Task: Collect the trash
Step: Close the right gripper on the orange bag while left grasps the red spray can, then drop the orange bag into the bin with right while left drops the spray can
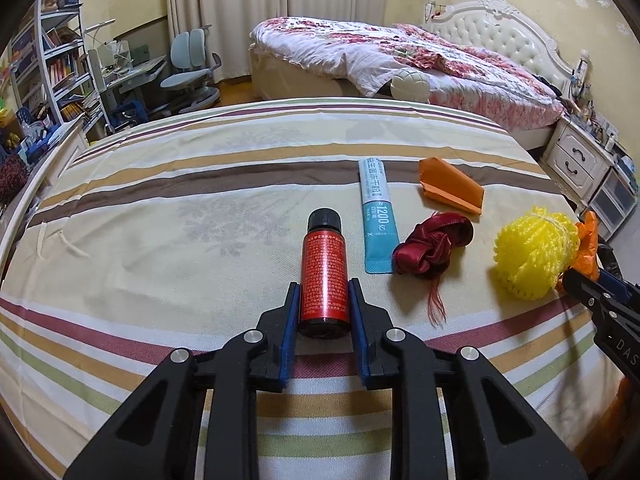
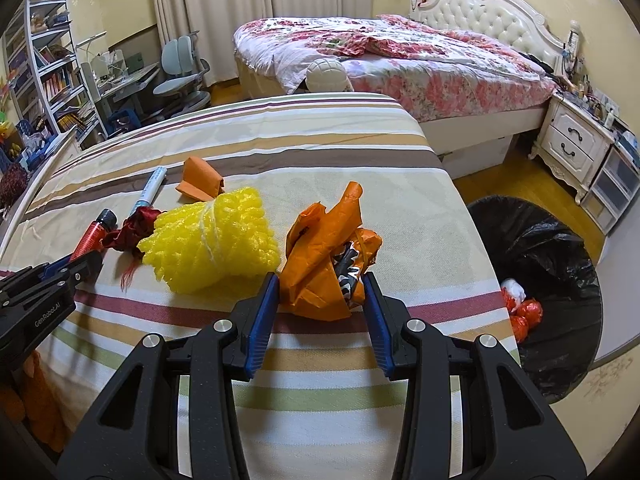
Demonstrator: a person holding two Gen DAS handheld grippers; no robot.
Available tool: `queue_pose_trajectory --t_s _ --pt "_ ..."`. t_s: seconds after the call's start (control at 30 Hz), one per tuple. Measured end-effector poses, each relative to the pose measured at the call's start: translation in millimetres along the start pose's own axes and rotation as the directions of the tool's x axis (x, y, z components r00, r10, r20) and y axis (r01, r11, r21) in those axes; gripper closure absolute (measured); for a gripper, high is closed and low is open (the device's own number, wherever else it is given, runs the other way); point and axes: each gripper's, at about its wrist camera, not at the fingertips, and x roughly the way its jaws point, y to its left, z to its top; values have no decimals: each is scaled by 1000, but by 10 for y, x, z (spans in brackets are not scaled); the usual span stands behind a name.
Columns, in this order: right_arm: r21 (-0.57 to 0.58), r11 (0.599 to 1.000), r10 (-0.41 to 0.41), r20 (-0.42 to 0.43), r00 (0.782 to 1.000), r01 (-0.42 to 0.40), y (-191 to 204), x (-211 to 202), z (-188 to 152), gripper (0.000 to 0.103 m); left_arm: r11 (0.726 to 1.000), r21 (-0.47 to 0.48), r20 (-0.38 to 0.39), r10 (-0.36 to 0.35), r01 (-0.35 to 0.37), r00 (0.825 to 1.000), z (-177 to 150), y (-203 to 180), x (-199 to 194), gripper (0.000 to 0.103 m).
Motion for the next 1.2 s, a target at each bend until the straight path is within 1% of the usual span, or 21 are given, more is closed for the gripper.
queue_pose_trajectory --t_s 0.23,0.43,0.53,0.67,0.97,1.2 --pt "8 1000 -2 20 1000 2 -60 -101 -22 62 1000 -26 46 -14 15 999 -11 -1 -197 79" --pt "28 999 -22 59 998 20 -204 -281 -17 62 999 1 120 -40 40 992 55 -174 -453 79" --pt "43 998 -39 77 996 36 -323 -372 -6 62 997 25 152 -69 66 986 100 -339 -558 79" --pt "65 995 -87 101 991 81 -528 -501 1 62 992 72 181 -114 102 977 159 -617 -637 79" --pt "145 973 -200 127 971 181 -1126 -692 -22 62 966 185 195 -218 183 956 250 -1317 -638 79" --pt "190 952 -266 131 955 239 -1541 -708 -30 62 941 265 211 -269 210 940 300 -1921 -567 78"
